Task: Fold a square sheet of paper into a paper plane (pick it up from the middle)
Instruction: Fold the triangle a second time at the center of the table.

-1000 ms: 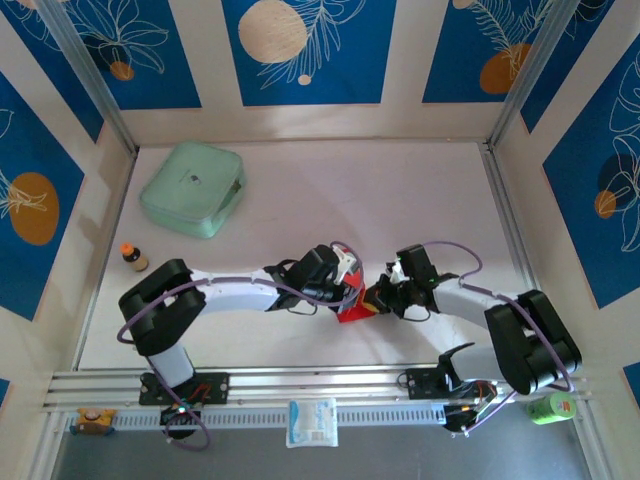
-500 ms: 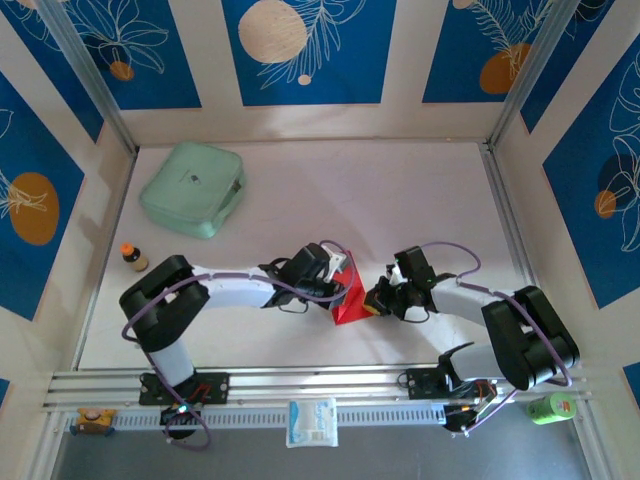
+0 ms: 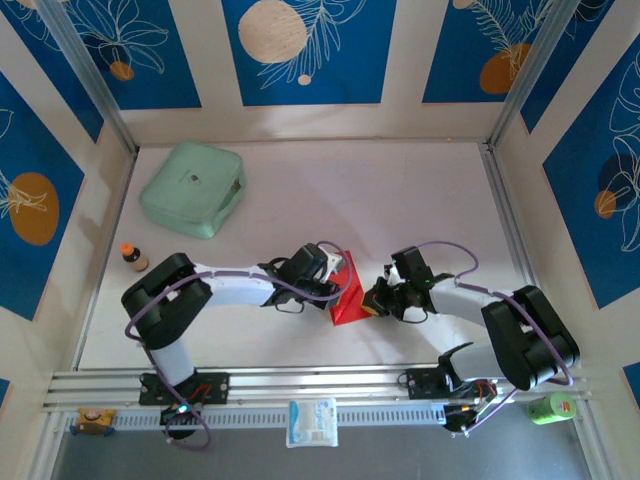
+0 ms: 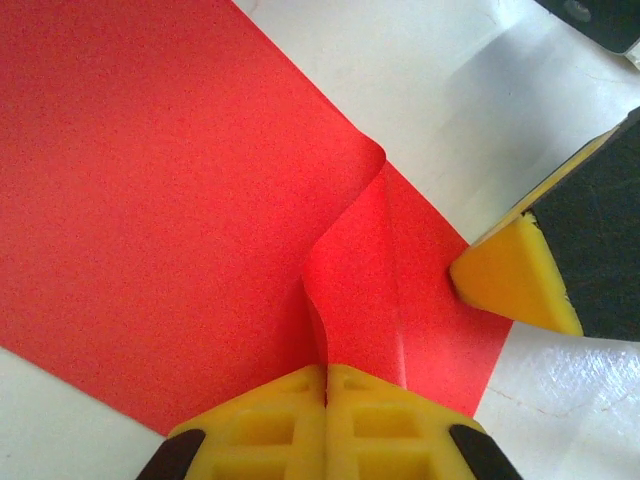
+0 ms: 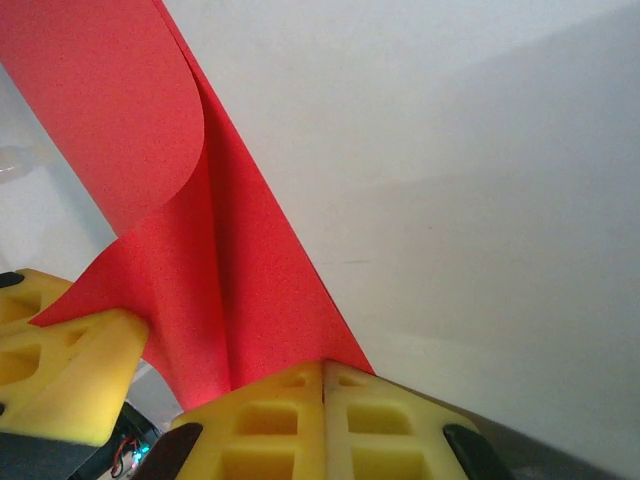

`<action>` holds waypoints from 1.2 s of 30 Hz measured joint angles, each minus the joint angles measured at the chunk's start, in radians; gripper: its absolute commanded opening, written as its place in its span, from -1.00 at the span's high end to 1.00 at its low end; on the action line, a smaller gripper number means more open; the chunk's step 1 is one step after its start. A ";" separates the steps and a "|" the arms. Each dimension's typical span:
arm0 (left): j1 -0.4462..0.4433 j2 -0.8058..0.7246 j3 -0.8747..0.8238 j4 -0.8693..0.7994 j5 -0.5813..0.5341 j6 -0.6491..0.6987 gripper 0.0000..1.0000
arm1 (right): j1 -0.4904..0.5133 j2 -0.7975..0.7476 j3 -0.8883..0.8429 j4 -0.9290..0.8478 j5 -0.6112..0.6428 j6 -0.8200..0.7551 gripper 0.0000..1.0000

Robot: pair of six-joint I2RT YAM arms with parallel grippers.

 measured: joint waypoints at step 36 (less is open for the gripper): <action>0.001 0.028 0.011 -0.043 -0.042 0.027 1.00 | 0.026 -0.045 0.018 -0.043 0.018 -0.008 0.87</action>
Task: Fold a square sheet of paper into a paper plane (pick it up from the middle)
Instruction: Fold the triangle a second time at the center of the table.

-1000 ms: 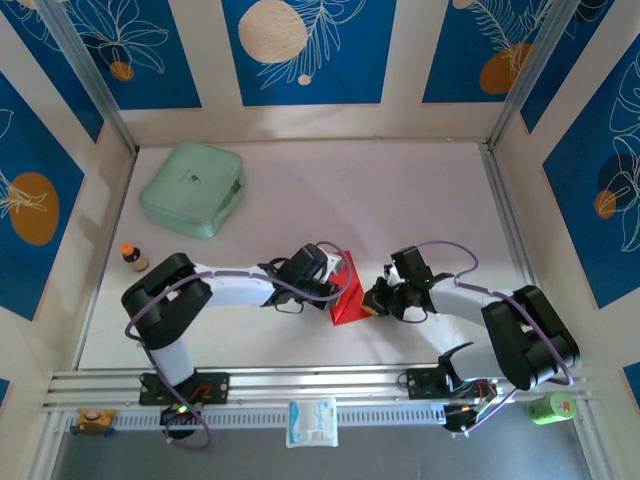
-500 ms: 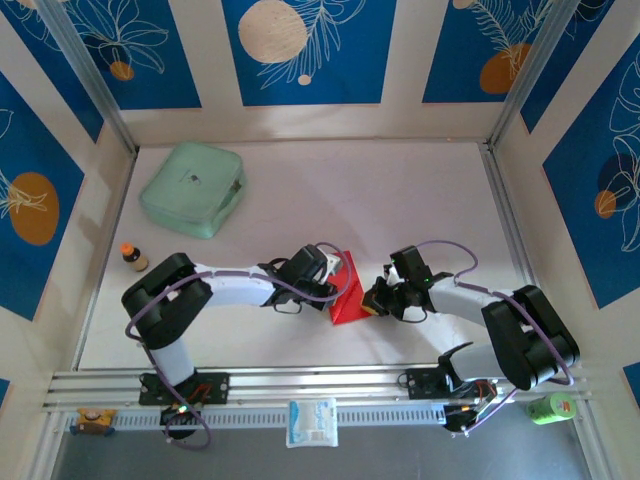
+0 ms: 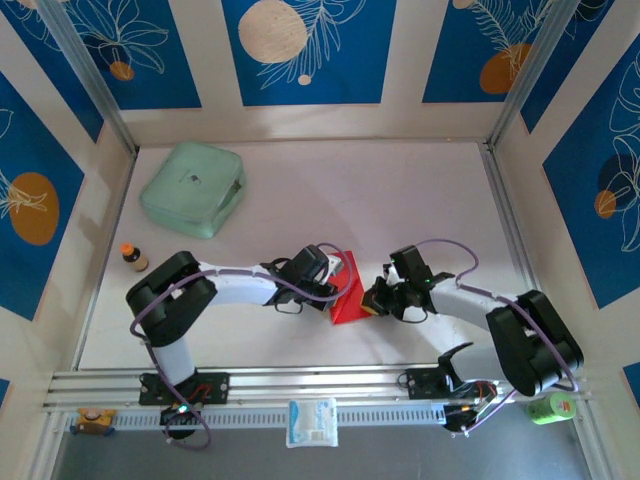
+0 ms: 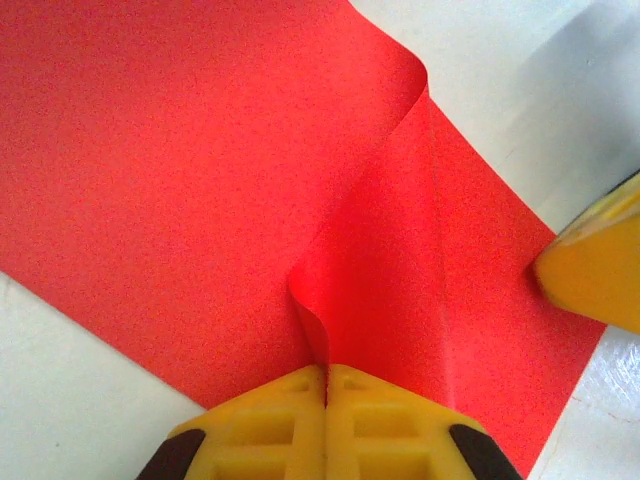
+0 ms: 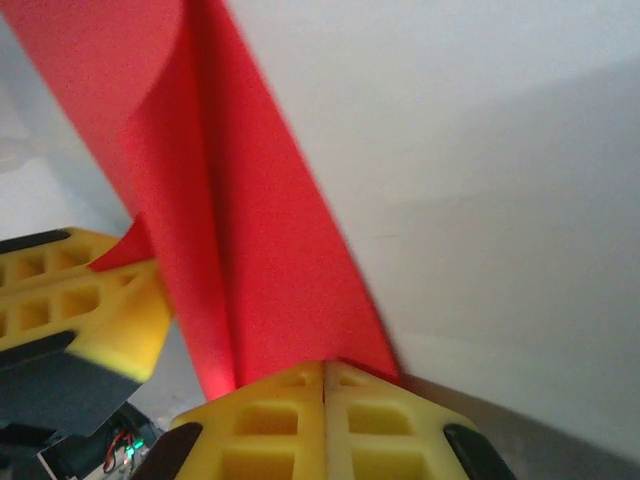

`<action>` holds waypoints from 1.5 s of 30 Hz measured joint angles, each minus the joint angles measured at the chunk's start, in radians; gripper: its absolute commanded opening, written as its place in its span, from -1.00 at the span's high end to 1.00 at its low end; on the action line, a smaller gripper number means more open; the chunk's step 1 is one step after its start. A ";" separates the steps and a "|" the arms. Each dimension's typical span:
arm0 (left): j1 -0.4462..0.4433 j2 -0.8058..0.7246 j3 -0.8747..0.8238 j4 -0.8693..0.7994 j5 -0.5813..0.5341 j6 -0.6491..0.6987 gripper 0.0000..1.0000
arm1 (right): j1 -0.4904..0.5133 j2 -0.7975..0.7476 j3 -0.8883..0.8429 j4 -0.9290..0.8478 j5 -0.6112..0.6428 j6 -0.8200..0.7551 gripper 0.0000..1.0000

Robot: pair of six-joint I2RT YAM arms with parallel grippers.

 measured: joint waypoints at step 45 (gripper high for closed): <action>0.002 0.001 0.018 -0.021 -0.009 0.044 0.98 | 0.050 0.103 0.040 0.000 -0.034 -0.019 1.00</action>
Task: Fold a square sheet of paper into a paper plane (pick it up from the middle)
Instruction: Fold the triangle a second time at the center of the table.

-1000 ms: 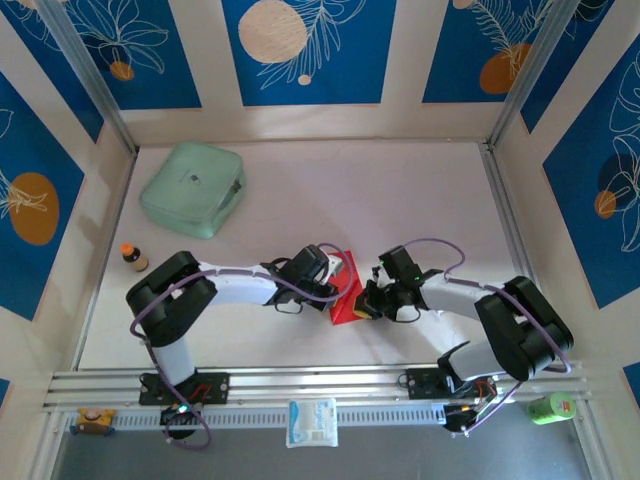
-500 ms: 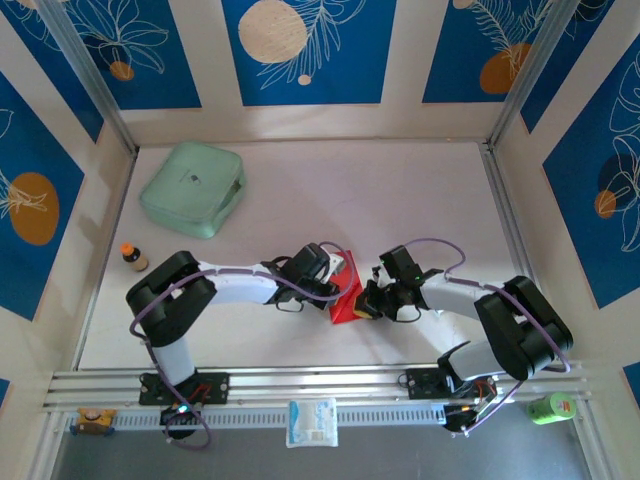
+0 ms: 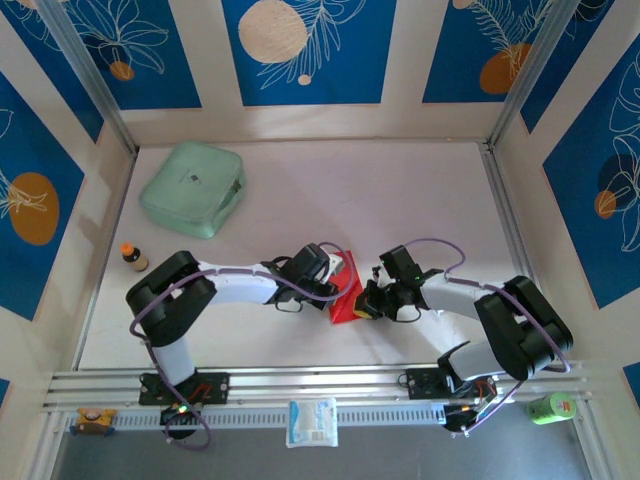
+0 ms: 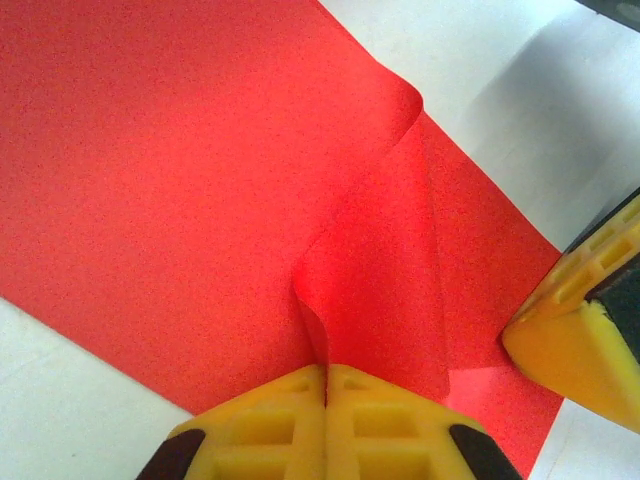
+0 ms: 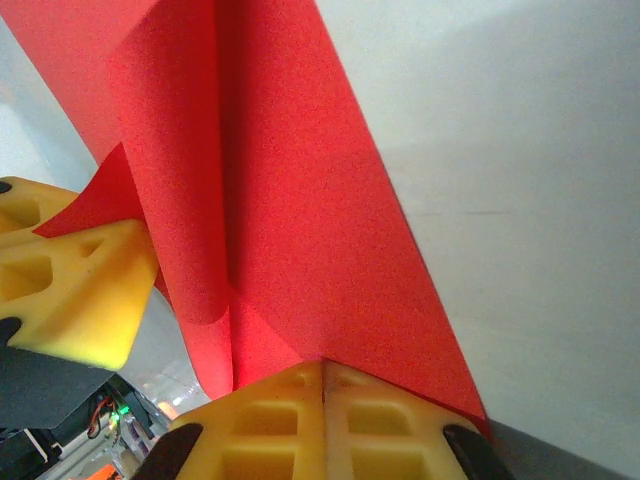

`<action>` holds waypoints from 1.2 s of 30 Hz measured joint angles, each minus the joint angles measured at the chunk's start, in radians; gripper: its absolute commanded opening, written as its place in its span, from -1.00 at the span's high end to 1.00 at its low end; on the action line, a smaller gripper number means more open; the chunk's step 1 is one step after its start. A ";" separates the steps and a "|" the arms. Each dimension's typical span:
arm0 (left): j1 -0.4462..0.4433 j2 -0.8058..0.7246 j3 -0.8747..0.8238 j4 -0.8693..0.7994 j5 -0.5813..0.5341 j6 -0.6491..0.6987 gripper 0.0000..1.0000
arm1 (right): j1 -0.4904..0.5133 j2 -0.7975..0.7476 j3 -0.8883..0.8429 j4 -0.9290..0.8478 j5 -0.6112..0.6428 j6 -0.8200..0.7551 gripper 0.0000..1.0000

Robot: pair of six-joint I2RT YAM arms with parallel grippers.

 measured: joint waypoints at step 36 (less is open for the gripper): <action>0.001 0.006 -0.001 0.005 0.012 -0.022 1.00 | -0.006 -0.028 0.018 0.115 -0.038 0.049 0.99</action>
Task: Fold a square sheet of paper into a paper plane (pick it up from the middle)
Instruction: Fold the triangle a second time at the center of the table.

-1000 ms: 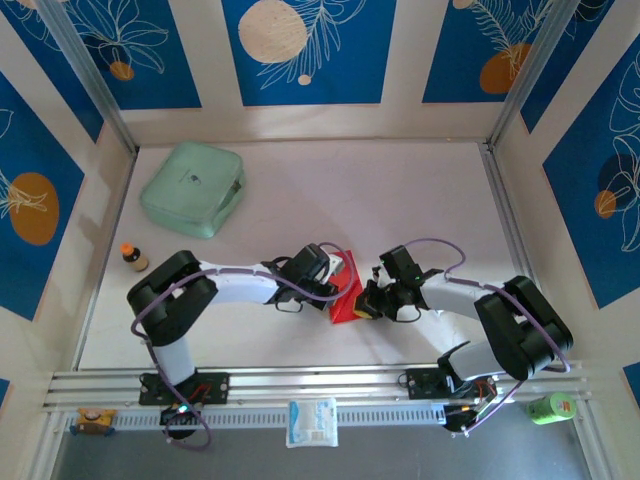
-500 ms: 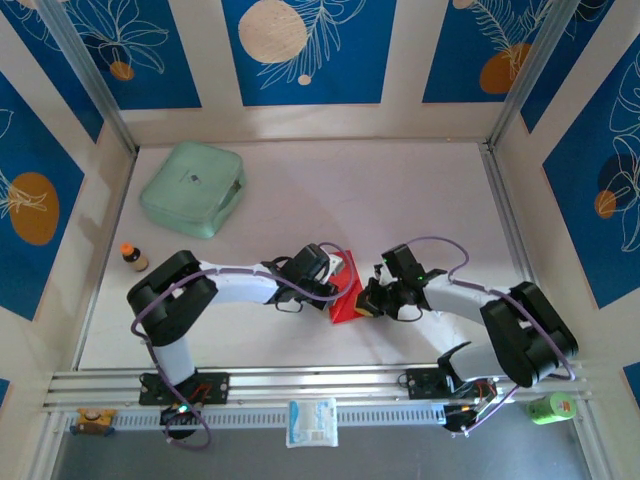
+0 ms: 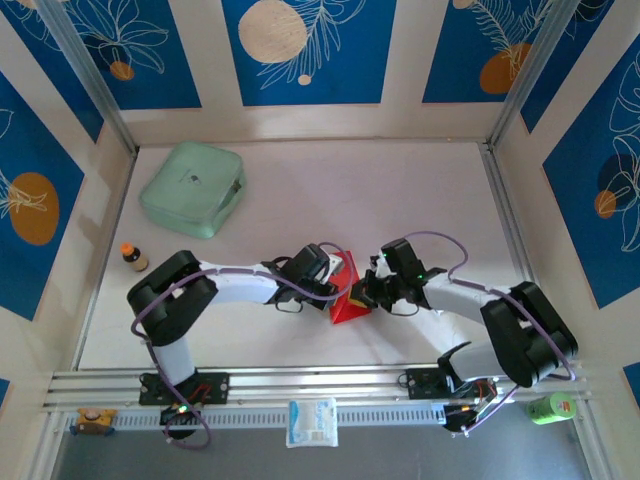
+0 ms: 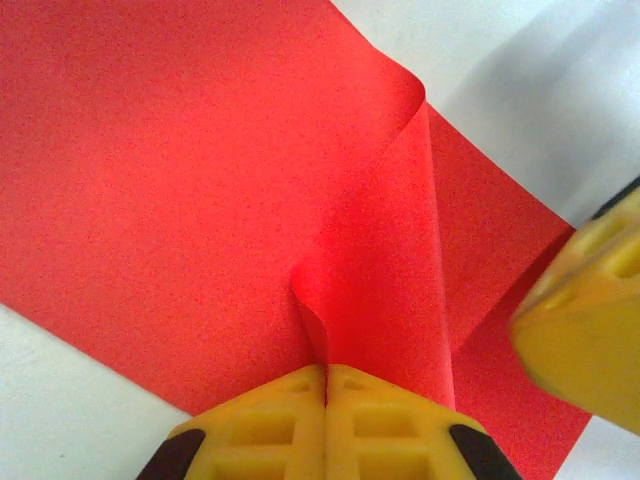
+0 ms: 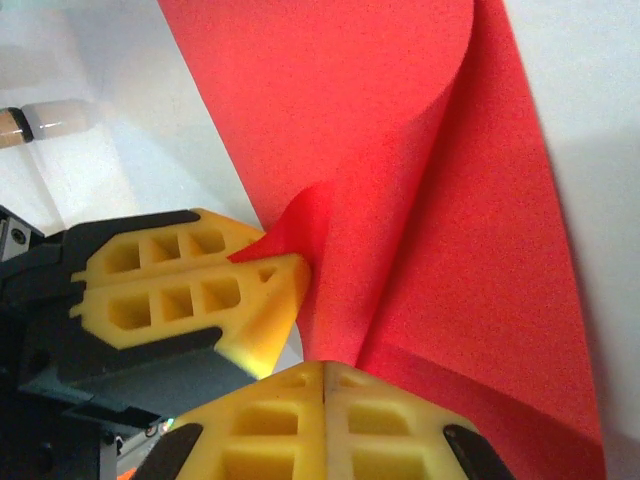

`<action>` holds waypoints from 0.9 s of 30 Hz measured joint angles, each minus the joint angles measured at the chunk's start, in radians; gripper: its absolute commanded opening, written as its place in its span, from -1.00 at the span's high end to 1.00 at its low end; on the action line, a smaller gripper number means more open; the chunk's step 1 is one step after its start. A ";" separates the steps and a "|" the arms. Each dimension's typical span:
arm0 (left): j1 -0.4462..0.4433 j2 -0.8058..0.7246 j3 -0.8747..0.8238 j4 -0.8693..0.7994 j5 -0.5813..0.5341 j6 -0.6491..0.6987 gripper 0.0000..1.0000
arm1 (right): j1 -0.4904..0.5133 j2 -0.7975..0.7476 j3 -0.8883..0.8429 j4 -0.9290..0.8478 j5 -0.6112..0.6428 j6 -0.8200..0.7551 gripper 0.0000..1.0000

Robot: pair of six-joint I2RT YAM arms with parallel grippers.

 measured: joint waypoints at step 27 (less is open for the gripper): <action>0.000 -0.003 -0.009 0.012 0.006 -0.009 1.00 | 0.000 0.010 -0.053 -0.037 0.051 0.035 1.00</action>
